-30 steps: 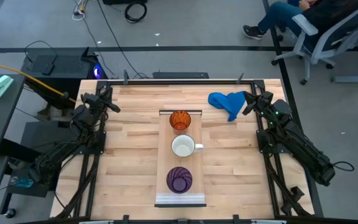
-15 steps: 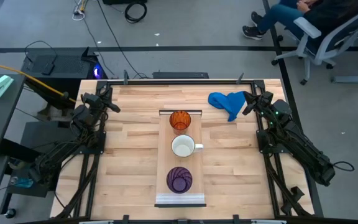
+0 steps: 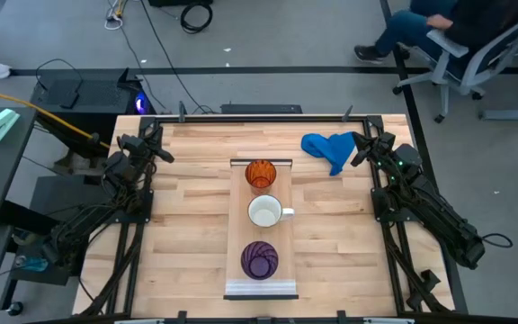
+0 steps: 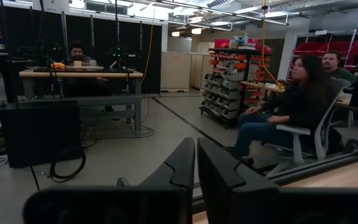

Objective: Stack small to large cups/mugs on shelf
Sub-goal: Return to Home Position

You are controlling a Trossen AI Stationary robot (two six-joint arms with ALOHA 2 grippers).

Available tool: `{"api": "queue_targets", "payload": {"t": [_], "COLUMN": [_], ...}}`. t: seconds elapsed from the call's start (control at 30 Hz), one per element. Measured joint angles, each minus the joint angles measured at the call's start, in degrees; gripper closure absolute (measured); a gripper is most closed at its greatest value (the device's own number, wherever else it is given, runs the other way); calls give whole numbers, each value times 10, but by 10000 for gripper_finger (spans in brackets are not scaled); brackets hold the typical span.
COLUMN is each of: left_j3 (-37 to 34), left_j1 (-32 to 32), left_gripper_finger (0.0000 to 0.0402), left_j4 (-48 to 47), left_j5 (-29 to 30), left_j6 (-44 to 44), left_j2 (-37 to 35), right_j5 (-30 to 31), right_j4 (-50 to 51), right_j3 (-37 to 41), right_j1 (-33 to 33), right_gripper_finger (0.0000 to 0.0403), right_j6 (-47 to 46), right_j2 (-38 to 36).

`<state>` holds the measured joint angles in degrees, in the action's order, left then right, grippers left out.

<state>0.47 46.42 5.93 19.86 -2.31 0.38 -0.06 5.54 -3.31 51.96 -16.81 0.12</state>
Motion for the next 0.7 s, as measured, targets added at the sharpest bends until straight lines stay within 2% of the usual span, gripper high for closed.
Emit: {"api": "queue_targets", "payload": {"t": [0.47, 0.7], "left_j3": [0, 0], "left_j1": [0, 0], "left_gripper_finger": [366, 373], "left_j4": [0, 0], "left_j5": [0, 0], "left_j6": [0, 0], "left_j2": [0, 0], "right_j5": [0, 0], "right_j4": [0, 0], "right_j3": [0, 0], "right_j1": [0, 0], "right_gripper_finger": [387, 387], "right_j6": [0, 0], "right_j2": [0, 0]}}
